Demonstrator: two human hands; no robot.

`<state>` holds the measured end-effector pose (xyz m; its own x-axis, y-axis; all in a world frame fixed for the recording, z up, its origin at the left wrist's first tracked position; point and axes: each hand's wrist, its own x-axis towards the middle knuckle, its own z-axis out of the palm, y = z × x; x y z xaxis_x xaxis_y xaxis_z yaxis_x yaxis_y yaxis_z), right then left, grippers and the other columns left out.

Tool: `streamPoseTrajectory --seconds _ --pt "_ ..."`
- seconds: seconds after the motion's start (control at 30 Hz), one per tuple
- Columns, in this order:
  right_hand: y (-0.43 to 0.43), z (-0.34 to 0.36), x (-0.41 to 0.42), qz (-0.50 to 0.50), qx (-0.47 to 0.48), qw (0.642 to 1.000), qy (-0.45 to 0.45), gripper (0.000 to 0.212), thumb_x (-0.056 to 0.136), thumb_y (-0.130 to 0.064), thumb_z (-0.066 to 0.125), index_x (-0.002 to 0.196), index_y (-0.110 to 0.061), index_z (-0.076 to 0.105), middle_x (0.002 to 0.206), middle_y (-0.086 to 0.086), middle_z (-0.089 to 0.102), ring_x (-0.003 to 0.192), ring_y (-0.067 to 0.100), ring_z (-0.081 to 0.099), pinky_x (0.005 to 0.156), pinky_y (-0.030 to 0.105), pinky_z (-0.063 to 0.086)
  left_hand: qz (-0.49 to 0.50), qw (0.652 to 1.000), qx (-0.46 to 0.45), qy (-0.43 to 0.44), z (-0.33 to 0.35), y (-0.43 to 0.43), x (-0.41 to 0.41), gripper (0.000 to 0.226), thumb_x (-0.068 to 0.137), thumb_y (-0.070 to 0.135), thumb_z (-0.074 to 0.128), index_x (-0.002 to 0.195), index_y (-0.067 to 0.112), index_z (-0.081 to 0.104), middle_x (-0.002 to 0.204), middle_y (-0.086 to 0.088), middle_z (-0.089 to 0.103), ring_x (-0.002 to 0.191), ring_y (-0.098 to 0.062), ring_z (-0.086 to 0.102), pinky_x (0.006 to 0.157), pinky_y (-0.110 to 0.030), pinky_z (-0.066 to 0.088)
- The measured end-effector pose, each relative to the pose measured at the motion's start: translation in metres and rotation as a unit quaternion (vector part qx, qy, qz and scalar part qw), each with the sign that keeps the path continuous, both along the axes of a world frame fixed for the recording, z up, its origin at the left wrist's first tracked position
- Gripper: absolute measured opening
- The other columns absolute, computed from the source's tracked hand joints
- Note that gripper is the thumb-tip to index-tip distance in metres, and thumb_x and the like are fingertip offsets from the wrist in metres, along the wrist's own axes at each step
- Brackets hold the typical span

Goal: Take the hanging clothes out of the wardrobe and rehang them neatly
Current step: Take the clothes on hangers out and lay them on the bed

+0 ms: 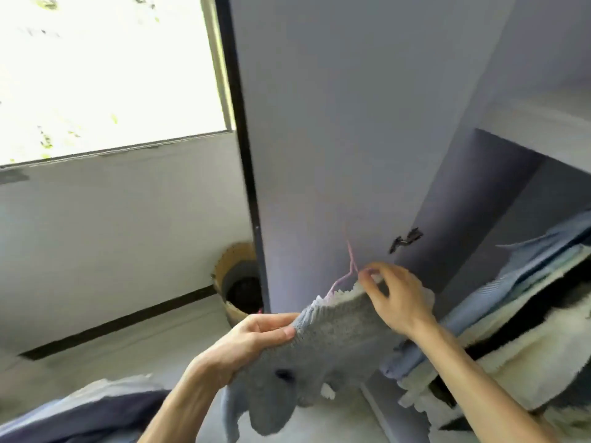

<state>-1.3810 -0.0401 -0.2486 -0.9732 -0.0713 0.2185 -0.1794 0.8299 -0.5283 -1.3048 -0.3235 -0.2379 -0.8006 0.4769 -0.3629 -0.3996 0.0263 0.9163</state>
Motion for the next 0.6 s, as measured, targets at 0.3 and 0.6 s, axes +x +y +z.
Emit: streamPoseTrajectory --seconds 0.3,0.6 --pt "-0.206 -0.05 0.118 0.271 -0.16 0.945 -0.09 0.058 0.092 -0.07 0.033 0.054 -0.036 0.061 0.053 -0.011 0.058 0.064 0.002 0.058 0.051 0.01 0.036 0.189 0.975 -0.112 -0.02 -0.033 -0.126 0.249 0.037 0.103 0.027 0.054 0.139 0.021 0.058 0.131 -0.004 0.066 0.115 -0.018 0.06 0.106 -0.031 0.043" --pt "-0.344 -0.056 0.232 0.46 -0.139 0.853 -0.202 0.056 0.099 -0.033 0.054 0.048 -0.009 0.054 0.042 -0.009 0.045 0.044 0.011 0.038 0.045 0.02 0.028 0.383 0.906 -0.158 -0.083 -0.028 -0.135 0.434 0.035 0.097 0.042 0.059 0.129 0.027 0.061 0.117 -0.009 0.067 0.107 -0.01 0.056 0.101 -0.041 0.045"
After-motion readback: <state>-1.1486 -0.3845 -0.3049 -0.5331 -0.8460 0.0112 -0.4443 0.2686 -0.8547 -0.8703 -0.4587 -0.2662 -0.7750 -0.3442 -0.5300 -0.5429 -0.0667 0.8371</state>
